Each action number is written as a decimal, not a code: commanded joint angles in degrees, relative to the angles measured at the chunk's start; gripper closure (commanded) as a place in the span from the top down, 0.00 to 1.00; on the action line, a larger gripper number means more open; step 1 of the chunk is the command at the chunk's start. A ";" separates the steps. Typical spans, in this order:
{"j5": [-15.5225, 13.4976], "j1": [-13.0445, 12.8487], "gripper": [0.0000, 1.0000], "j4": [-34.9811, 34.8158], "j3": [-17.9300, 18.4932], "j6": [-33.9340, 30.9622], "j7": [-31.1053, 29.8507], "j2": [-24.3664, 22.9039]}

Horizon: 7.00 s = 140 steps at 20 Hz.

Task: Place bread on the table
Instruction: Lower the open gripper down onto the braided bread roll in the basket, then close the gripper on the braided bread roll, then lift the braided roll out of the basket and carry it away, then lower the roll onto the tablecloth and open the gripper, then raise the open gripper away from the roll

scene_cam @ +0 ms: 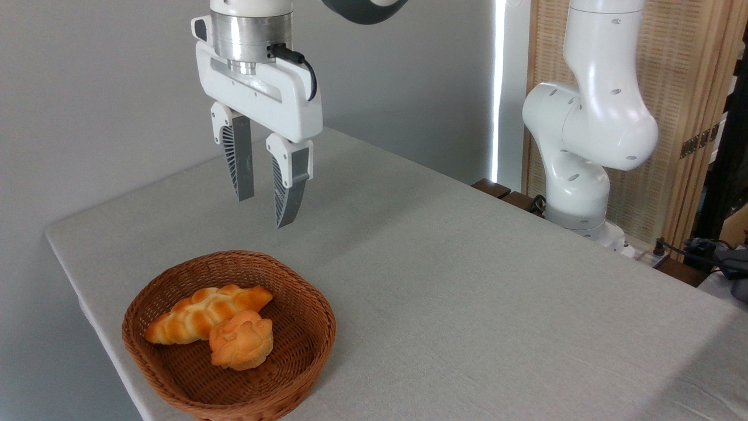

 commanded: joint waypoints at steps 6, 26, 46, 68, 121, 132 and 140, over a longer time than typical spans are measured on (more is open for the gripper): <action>-0.40 -3.04 1.00 0.84 -0.21 12.79 1.41 6.82; 3.47 -4.19 1.00 0.66 -2.32 23.95 7.39 17.01; 7.25 -4.10 0.52 0.40 -2.23 28.61 8.62 21.15; 6.20 -3.75 0.38 0.31 -1.79 22.47 6.87 16.67; -4.18 -7.26 1.00 -7.16 0.50 -12.61 -2.45 2.16; 0.47 -7.26 1.00 -4.01 0.58 -2.16 -2.10 1.20; 3.47 -7.18 1.00 -3.29 1.11 4.88 -2.28 1.46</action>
